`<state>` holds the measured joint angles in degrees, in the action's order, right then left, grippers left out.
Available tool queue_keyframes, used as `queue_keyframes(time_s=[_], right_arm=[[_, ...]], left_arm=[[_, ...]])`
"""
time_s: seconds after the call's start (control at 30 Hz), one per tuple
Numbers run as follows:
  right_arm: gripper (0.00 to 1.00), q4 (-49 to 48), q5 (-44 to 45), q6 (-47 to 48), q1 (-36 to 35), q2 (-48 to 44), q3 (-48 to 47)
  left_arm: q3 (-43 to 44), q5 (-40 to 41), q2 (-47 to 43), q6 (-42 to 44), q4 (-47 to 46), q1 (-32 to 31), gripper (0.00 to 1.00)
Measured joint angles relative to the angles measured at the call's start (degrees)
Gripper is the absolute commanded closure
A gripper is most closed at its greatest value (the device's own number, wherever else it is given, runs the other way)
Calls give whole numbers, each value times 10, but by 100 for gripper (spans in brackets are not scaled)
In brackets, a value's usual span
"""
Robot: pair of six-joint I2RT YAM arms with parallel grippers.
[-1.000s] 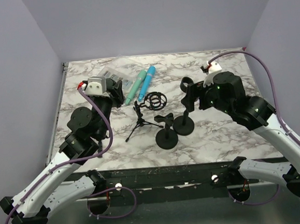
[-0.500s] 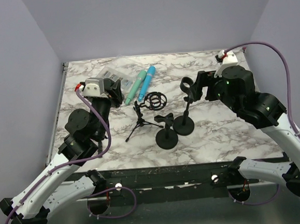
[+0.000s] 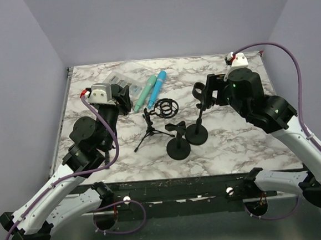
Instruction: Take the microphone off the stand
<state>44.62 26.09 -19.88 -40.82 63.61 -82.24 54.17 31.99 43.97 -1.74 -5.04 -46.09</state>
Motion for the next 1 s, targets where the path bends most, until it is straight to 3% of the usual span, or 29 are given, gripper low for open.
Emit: queue_keyframes(time_s=[0.2,0.4,0.63,0.8,0.9,1.0], right_arm=[[2,1,-9,12,0,1,-10],[0,-10,-87,61,0,16,-101],[6,-49,-353,117,-1,104,-212],[10,-118,-527,133,-17,148,-146],[22,-161,-604,134,-25,151,-97],[24,-203,-666,130,-28,155,-86]], left_arm=[[1,-19,-2,-6,8,0,100],[16,-156,-17,-53,32,29,100],[16,-392,-53,-111,-7,65,100],[15,-511,-57,-157,-53,71,100],[14,-563,-55,-185,-71,73,100],[14,-600,-50,-205,-82,74,100]])
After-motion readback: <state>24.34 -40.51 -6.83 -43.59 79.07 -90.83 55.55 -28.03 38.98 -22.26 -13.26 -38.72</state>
